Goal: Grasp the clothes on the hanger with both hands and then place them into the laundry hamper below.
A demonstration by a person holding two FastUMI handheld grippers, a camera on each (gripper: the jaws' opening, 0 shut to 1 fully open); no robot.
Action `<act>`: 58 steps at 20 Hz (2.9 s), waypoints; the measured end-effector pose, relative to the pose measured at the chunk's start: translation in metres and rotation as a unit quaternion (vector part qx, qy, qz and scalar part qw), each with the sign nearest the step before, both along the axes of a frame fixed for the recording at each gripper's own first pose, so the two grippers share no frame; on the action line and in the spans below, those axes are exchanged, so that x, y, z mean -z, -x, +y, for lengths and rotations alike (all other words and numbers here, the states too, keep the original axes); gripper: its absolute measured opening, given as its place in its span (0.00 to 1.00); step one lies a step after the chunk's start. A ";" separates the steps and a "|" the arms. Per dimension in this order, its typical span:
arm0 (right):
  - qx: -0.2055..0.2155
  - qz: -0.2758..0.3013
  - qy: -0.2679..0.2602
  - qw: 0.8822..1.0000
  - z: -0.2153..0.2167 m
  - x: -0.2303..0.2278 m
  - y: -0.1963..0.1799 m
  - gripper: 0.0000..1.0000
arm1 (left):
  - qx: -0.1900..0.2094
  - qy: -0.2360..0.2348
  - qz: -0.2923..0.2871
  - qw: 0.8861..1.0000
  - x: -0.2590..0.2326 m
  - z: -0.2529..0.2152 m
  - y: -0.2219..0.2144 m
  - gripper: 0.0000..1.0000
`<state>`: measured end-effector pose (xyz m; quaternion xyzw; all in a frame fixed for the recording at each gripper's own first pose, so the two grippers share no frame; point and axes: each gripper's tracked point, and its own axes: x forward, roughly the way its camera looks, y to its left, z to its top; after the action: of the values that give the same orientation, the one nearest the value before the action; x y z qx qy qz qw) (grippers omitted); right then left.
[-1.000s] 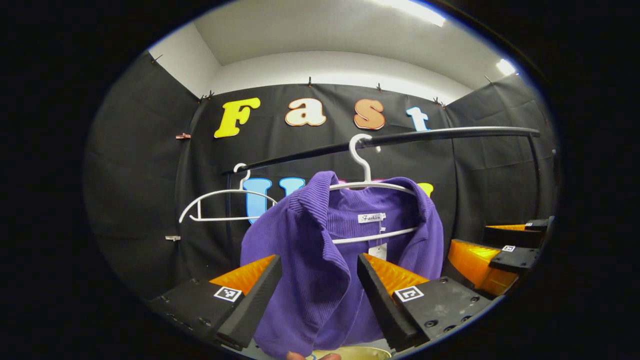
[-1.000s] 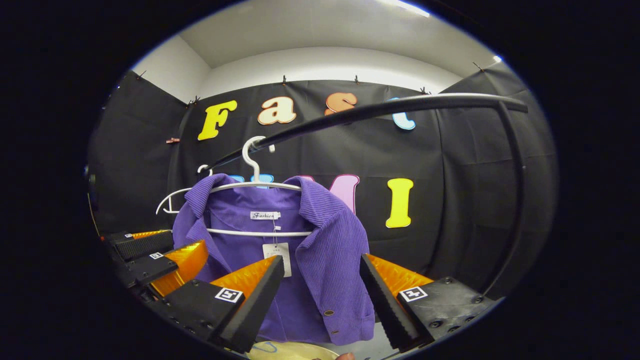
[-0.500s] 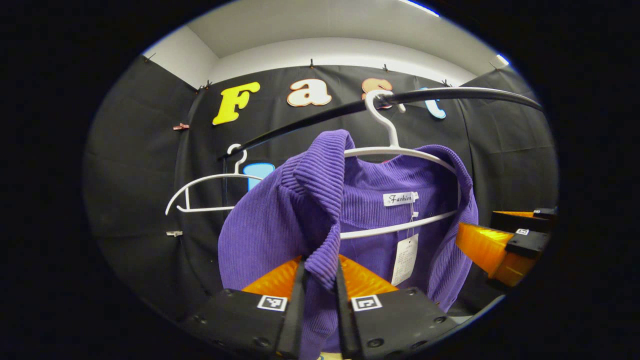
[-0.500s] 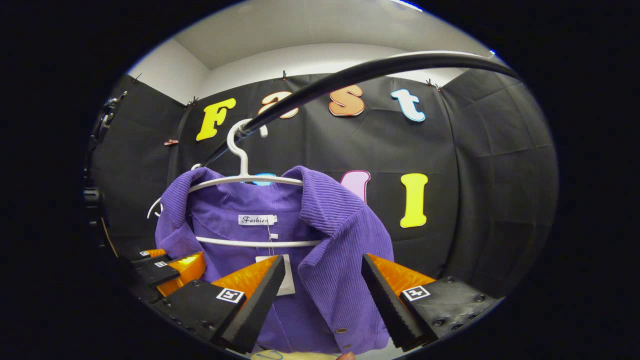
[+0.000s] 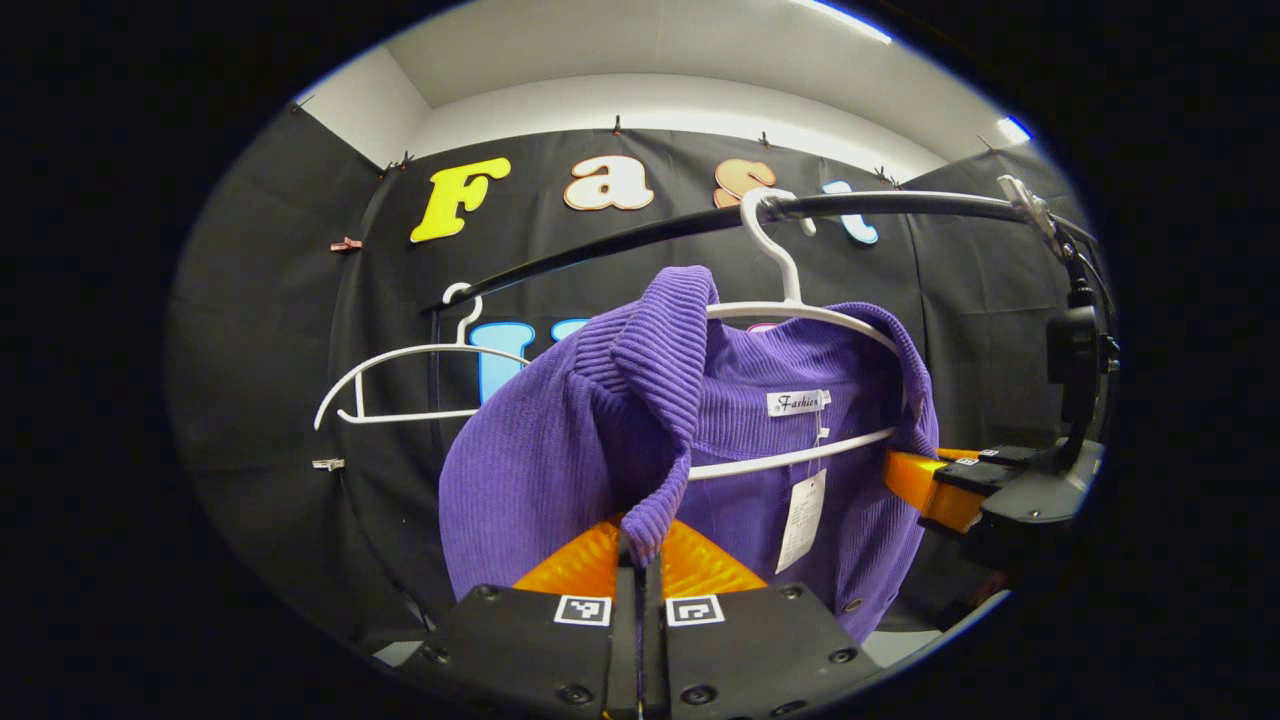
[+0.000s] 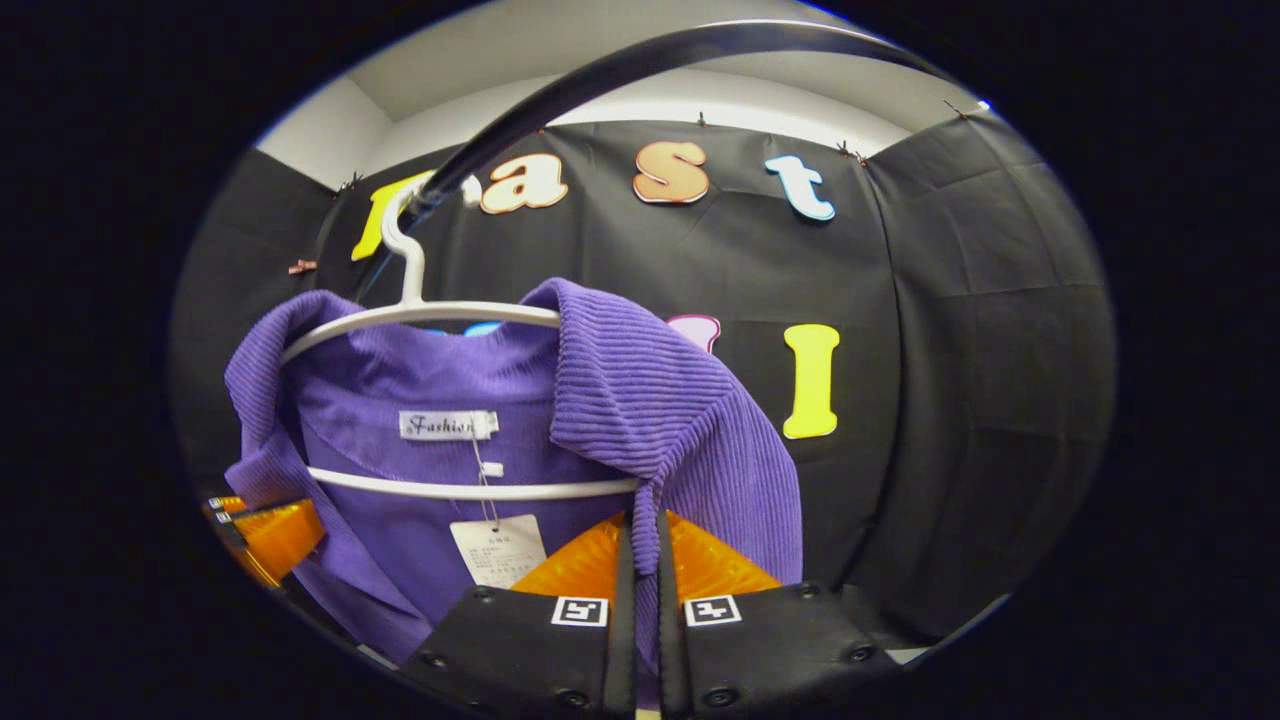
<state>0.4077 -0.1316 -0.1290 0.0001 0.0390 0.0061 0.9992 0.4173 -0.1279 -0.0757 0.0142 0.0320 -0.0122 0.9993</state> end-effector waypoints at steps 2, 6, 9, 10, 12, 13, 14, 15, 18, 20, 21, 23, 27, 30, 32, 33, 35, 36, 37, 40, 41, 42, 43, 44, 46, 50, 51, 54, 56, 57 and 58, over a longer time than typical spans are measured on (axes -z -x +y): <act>-0.003 -0.023 0.042 0.999 -0.008 -0.012 0.006 0.13 | 0.006 -0.006 -0.005 1.000 -0.005 -0.001 0.003 0.05; -0.001 -0.042 0.063 0.997 -0.014 -0.027 0.021 0.05 | 0.012 -0.019 -0.001 1.000 -0.005 0.001 0.007 0.03; 0.031 -0.068 0.093 0.993 -0.038 -0.044 0.025 0.05 | 0.005 -0.010 0.001 1.000 -0.011 0.011 0.009 0.05; 0.050 -0.079 0.103 0.990 -0.050 -0.052 0.025 0.05 | 0.001 -0.004 -0.001 1.000 -0.017 0.015 0.009 0.06; 0.092 -0.096 0.122 0.984 -0.077 -0.065 0.023 0.04 | -0.004 0.005 -0.004 1.000 -0.027 0.022 0.006 0.07; 0.114 -0.102 0.126 0.980 -0.090 -0.070 0.019 0.05 | 0.001 0.012 -0.004 1.000 -0.029 0.020 0.006 0.07; 0.127 -0.103 0.134 0.977 -0.097 -0.069 0.014 0.05 | 0.001 0.015 -0.004 1.000 -0.030 0.020 0.005 0.05; 0.132 -0.101 0.141 0.976 -0.100 -0.067 0.008 0.05 | 0.001 0.014 -0.003 1.000 -0.031 0.021 0.005 0.05; 0.157 -0.118 0.169 0.966 -0.118 -0.075 -0.004 0.05 | 0.007 0.011 0.000 1.000 -0.036 0.019 0.006 0.07; 0.174 -0.124 0.187 0.959 -0.129 -0.077 -0.014 0.05 | 0.014 0.005 -0.004 1.000 -0.045 0.016 0.007 0.04; 0.178 -0.126 0.192 0.957 -0.132 -0.076 -0.019 0.04 | 0.014 0.000 -0.008 1.000 -0.051 0.017 0.007 0.03; 0.184 -0.122 0.194 0.956 -0.139 -0.071 -0.028 0.04 | 0.014 -0.001 -0.021 1.000 -0.068 0.015 0.009 0.07; 0.172 -0.073 0.188 0.964 -0.150 -0.028 -0.053 0.05 | 0.015 -0.005 -0.026 1.000 -0.073 0.013 0.006 0.05; 0.146 -0.036 0.163 0.975 -0.135 0.010 -0.050 0.05 | 0.015 -0.011 -0.007 1.000 -0.058 0.015 0.004 0.05; 0.120 -0.027 0.151 0.981 -0.119 0.018 -0.033 0.04 | 0.016 -0.018 -0.008 1.000 -0.055 0.017 0.009 0.05; 0.107 -0.025 0.148 0.983 -0.111 0.018 -0.023 0.04 | 0.013 -0.020 -0.006 1.000 -0.053 0.023 0.009 0.03; 0.074 -0.027 0.154 0.985 -0.094 0.013 -0.004 0.05 | 0.005 -0.023 -0.004 1.000 -0.051 0.034 0.012 0.05; 0.058 -0.028 0.156 0.986 -0.086 0.011 0.008 0.05 | 0.001 -0.023 -0.004 1.000 -0.050 0.039 0.014 0.05; 0.042 -0.027 0.152 0.987 -0.077 0.008 0.020 0.04 | 0.000 -0.022 -0.001 1.000 -0.048 0.043 0.015 0.06; 0.003 -0.031 0.146 0.989 -0.047 -0.005 0.047 0.05 | -0.003 -0.011 0.007 1.000 -0.047 0.058 0.012 0.05; -0.005 -0.033 0.148 0.988 -0.038 -0.009 0.053 0.05 | -0.013 -0.002 0.011 1.000 -0.045 0.068 0.012 0.05; -0.012 -0.035 0.149 0.988 -0.030 -0.012 0.059 0.05 | -0.025 0.011 0.015 1.000 -0.046 0.079 0.012 0.06; -0.018 -0.037 0.149 0.988 -0.022 -0.017 0.066 0.05 | -0.036 0.018 0.014 0.999 -0.050 0.092 0.011 0.05; -0.021 -0.042 0.149 0.988 -0.016 -0.023 0.071 0.05 | -0.046 0.016 0.013 0.999 -0.054 0.104 0.012 0.03; -0.023 -0.048 0.146 0.988 -0.007 -0.033 0.079 0.05 | -0.050 0.018 0.032 0.998 -0.042 0.119 0.017 0.05; -0.035 -0.044 0.137 0.989 0.016 -0.034 0.093 0.05 | -0.029 0.024 0.063 0.997 -0.009 0.115 0.042 0.04; -0.043 -0.043 0.131 0.990 0.025 -0.034 0.099 0.04 | -0.021 0.030 0.073 0.997 0.002 0.111 0.048 0.05; -0.061 -0.020 0.105 0.992 0.044 -0.025 0.113 0.04 | 0.003 0.049 0.101 0.994 0.025 0.093 0.067 0.04; -0.069 -0.008 0.091 0.993 0.057 -0.022 0.121 0.04 | 0.028 0.052 0.110 0.992 0.031 0.074 0.075 0.05; -0.073 -0.005 0.087 0.994 0.064 -0.024 0.123 0.04 | 0.040 0.061 0.115 0.991 0.037 0.065 0.079 0.05; -0.077 -0.006 0.084 0.993 0.070 -0.027 0.126 0.05 | 0.051 0.073 0.119 0.989 0.039 0.057 0.082 0.05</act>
<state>0.2815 -0.0613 -0.1019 -0.0868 0.0330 0.0801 0.9924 0.3356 -0.0714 -0.1148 -0.0590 0.1488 -0.0673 0.9848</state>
